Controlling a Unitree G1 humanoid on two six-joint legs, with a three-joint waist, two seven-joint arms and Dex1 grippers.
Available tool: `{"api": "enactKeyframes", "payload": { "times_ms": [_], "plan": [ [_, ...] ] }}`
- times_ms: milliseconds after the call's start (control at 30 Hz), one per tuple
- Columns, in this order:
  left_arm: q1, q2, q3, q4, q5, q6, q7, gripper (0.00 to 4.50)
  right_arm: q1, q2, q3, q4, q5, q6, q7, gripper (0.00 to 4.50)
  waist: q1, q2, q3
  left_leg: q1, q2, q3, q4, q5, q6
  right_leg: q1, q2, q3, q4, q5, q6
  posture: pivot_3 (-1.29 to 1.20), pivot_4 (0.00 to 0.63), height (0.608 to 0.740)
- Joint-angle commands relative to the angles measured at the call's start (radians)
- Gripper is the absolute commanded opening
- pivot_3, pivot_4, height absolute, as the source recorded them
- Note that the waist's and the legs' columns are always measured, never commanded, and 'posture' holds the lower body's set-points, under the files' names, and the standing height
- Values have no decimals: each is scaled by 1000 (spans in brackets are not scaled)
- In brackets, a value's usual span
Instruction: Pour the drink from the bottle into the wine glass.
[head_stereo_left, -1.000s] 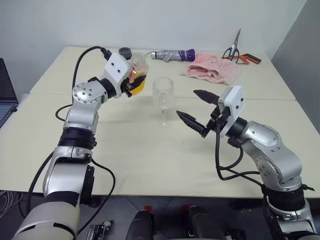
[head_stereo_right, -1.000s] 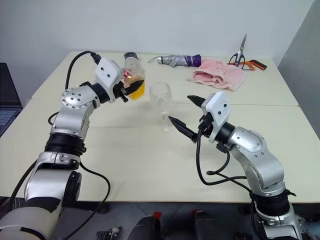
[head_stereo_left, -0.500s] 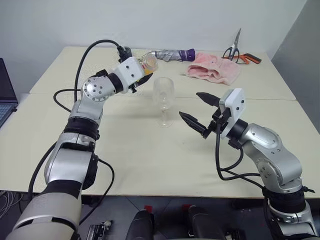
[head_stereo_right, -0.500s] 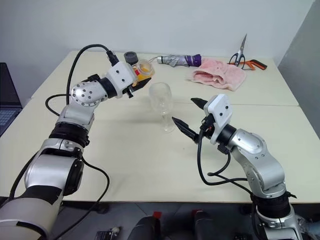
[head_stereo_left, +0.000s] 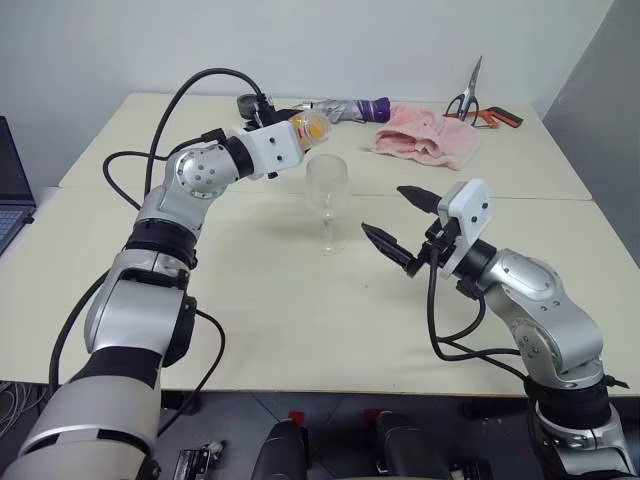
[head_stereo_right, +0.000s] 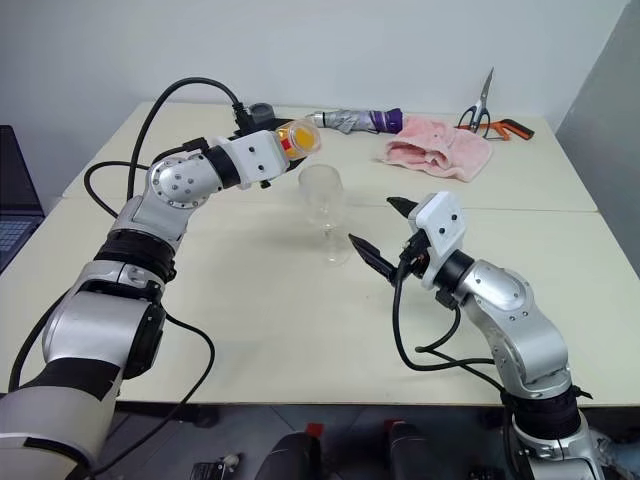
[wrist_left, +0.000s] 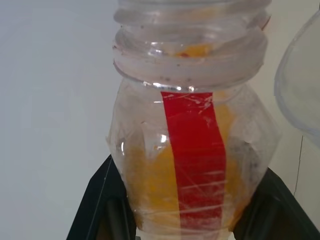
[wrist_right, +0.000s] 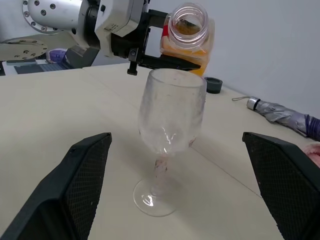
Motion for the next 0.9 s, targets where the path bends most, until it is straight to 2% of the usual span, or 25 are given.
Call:
{"api": "enactKeyframes", "payload": {
  "times_ms": [33,900],
  "plan": [
    [-68,34,-13,-6,39,-55,59,1842,14,5,-23,-39,21,-45,18,4500,0,0,0,0,0,0,0,0,0,0,0,0,0,0,0,0,150,740],
    [-167,83,-135,92,246,-154,292,1842,94,21,-13,-90,26,-86,22,4500,0,0,0,0,0,0,0,0,0,0,0,0,0,0,0,0,150,740]
  ]
}}
